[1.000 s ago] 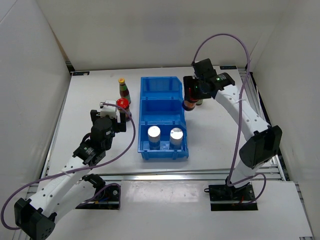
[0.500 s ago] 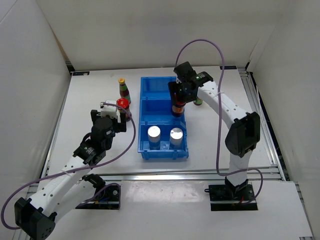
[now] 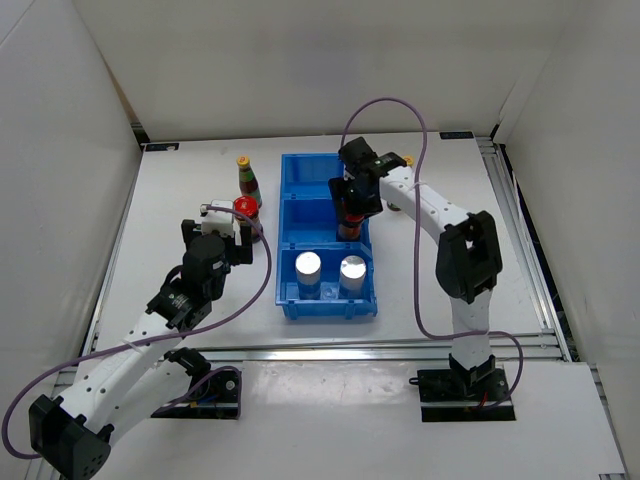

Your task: Organize the condiment bottles

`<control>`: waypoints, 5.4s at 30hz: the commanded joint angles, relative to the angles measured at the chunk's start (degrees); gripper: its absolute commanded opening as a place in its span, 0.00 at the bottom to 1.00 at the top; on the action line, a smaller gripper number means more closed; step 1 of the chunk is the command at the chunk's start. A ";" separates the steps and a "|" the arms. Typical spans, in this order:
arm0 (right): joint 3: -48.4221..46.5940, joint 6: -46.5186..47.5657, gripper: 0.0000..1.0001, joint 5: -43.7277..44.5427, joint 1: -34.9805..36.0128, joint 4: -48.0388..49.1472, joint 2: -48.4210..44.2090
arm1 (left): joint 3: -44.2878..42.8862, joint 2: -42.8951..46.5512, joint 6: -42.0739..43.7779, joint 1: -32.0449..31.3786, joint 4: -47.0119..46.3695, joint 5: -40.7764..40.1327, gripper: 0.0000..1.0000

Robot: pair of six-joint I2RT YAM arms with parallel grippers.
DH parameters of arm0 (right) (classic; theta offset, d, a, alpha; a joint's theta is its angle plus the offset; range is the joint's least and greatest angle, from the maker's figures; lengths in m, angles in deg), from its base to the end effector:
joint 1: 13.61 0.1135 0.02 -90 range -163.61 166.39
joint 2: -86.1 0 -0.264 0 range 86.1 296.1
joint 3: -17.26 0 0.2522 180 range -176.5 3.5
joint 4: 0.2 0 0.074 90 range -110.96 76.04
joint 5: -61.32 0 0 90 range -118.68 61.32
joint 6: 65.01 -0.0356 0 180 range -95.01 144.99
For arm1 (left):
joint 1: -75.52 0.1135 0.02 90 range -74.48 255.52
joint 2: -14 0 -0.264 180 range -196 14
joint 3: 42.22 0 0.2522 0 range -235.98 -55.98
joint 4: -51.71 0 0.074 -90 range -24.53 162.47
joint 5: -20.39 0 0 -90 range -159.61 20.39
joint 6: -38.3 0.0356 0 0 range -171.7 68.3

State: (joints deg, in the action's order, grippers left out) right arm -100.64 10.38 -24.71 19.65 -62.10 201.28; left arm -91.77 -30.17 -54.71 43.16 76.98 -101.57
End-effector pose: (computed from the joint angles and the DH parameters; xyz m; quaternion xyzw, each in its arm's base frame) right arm 0.3696 0.2394 0.2703 -0.1470 0.9522 0.0772 0.2563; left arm 0.1619 -0.0803 0.2856 0.0464 0.8014 0.0470 0.5945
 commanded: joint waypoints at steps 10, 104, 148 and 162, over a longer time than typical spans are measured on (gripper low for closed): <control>-3.17 0.11 1.00 -0.20 1.81 4.19 -1.70 | -0.60 0.22 -0.33 0.19 -0.96 0.15 0.99; 23.28 0.46 1.00 10.80 1.29 -4.42 -51.72 | -26.62 -44.44 -11.32 17.42 -0.43 20.63 0.53; 23.81 -0.59 1.00 11.85 1.29 -7.06 -54.88 | -37.08 -48.12 -13.43 -3.32 -1.49 23.00 0.50; 24.33 -1.65 1.00 13.00 1.29 -8.20 -56.46 | -37.60 -52.96 -12.81 -3.85 -2.63 21.16 0.81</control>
State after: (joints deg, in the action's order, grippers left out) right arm -76.48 9.52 -12.50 21.22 -70.67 145.69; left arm -127.68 -85.88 -67.43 39.86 80.00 -79.52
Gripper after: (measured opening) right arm 0.998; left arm 0.805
